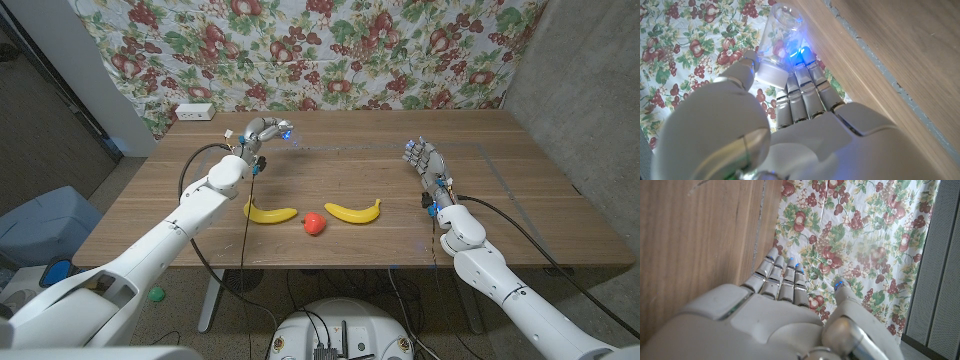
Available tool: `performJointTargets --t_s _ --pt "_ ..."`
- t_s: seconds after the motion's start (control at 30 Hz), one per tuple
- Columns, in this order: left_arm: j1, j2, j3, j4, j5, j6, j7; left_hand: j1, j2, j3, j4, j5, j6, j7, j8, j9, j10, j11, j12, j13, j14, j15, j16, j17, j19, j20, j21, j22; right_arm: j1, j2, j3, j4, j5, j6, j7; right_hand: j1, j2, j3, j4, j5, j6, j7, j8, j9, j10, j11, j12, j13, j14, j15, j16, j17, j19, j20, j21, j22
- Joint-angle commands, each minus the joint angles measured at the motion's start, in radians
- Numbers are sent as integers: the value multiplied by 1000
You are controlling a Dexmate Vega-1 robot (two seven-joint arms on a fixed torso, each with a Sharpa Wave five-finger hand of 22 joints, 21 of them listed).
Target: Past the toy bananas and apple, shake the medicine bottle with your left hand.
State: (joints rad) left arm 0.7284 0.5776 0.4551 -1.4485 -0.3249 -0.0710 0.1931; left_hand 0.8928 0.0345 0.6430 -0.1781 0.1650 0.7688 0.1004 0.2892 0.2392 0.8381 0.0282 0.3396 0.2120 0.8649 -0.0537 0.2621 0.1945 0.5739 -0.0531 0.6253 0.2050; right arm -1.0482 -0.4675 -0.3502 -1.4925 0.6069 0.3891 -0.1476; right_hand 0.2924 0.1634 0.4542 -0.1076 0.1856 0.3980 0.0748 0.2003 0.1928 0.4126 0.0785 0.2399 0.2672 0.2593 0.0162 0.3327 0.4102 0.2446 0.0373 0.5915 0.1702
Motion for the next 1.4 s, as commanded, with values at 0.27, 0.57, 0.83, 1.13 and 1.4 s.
performJointTargets --t_s 0.27,0.57,0.83,1.13,1.4 --pt "16 29 -32 -29 -114 27 -78 151 140 -6 -1 7 131 -36 -1 6 208 -191 6 5 71 -182 7 4 7 -78 11 -1 4 2 -1 -2 -7 3 -4 -10 1 3 -6 5 12 -1 4 3 8 2 0 2 6 -2 3 3 9 2 -6 5" --pt "28 42 -50 -44 -177 44 -117 155 140 -10 -1 8 134 -35 -5 6 211 -191 6 7 75 -181 6 4 8 -78 18 -2 5 -2 -3 -8 -15 1 -6 -10 1 3 -6 5 12 -1 4 3 7 1 -1 2 6 -3 3 3 10 2 -8 5" --pt "37 46 -65 -43 -225 36 -149 160 139 -13 -1 8 136 -32 -8 7 215 -190 6 7 79 -181 5 4 9 -79 24 -2 3 -3 -3 -15 -17 0 -8 -10 1 3 -7 5 12 -1 4 3 8 3 -1 2 7 0 4 3 11 2 -11 5" --pt "45 45 -88 -25 -322 36 -227 162 139 -15 0 8 138 -32 -12 8 217 -191 6 8 82 -180 4 4 9 -80 30 -2 6 -5 -6 -17 -21 -5 -7 -10 1 3 -7 5 12 0 4 3 8 2 -2 2 6 -1 3 2 12 2 -13 5" --pt "48 37 -108 -2 -398 34 -283 166 139 -18 0 9 140 -31 -14 9 218 -190 5 9 86 -181 3 4 10 -79 36 -3 9 -2 -9 -19 -23 -8 -11 -10 1 4 -7 5 12 -1 4 3 8 4 -2 2 6 -3 3 2 13 1 -15 5"
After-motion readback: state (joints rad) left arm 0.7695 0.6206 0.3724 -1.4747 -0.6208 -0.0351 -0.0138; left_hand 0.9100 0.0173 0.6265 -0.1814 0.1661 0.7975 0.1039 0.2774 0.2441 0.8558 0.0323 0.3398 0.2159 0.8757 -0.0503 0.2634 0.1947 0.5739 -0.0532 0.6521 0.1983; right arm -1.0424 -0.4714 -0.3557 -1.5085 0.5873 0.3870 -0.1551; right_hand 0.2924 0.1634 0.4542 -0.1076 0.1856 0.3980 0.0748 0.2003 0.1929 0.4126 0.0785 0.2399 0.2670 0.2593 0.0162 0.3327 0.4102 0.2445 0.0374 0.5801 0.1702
